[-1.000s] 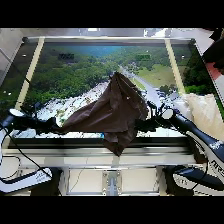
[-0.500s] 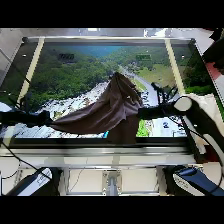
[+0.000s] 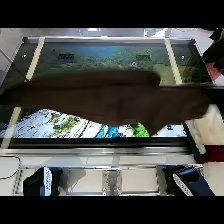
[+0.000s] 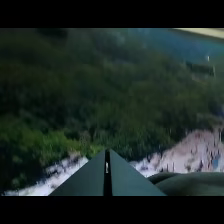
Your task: Fold the shirts.
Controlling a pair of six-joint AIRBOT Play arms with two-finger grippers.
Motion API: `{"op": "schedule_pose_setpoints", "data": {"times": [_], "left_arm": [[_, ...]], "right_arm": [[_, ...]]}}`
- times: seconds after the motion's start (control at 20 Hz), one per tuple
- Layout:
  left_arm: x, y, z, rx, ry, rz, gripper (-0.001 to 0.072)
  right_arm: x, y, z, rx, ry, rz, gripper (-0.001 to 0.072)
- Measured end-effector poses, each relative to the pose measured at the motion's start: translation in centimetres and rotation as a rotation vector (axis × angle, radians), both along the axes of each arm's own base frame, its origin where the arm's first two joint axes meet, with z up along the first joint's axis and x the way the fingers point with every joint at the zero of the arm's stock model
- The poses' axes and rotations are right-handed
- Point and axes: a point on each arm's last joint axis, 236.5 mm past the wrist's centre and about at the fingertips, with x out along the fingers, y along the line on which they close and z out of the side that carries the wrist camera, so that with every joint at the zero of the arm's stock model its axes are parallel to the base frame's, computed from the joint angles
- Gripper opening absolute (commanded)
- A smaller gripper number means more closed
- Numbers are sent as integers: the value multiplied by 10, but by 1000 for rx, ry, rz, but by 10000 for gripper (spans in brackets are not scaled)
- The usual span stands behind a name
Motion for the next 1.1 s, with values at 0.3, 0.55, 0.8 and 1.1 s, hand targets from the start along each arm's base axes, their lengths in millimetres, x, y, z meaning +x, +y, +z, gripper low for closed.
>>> {"op": "schedule_pose_setpoints", "data": {"times": [0.3,0.55,0.8,1.1], "left_arm": [[1,-18,96,25,-190,-54,9],[42,-26,82,-132,-119,-186,9],[81,-17,24,-251,87,-256,9],[149,-29,-119,-339,479,-342,9]], "right_arm": [[-11,-47,87,-42,-252,-173,7],[86,-33,44,-149,-60,-184,7],[187,-5,-48,-247,216,-131,8],[276,25,-174,-305,491,-69,8]]}}
